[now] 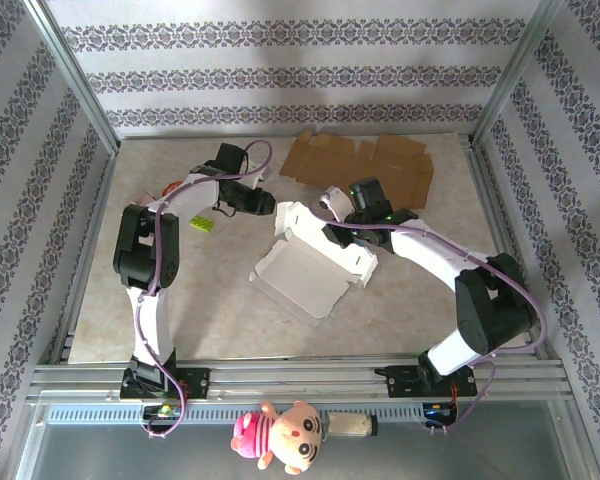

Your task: Fold the paper box

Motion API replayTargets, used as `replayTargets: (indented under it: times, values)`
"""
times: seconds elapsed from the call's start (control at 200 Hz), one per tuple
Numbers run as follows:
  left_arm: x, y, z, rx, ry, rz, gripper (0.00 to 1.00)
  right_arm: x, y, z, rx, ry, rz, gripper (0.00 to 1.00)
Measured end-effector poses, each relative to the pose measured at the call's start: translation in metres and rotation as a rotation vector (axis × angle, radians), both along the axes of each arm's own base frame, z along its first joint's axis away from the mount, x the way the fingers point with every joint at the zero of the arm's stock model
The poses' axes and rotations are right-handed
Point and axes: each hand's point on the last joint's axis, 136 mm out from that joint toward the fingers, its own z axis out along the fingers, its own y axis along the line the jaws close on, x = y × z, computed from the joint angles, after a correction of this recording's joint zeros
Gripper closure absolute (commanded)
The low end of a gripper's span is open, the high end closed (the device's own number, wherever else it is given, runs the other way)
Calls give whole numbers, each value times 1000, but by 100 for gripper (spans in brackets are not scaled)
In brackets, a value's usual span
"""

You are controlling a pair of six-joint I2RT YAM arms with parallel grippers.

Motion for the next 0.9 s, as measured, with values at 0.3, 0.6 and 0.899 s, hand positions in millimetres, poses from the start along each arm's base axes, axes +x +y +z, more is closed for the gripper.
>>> replayTargets:
  times: [0.3,0.6,0.899]
  values:
    - [-15,-17,-5,-103,83,-55,65,6,1,-4,5,16,-8,81]
    - [-32,-31,-9,-197,160,-64,65,6,1,-17,1,58,-24,83]
    - [-55,-32,-28,-231,222,-44,65,6,1,-16,-68,-4,-41,84]
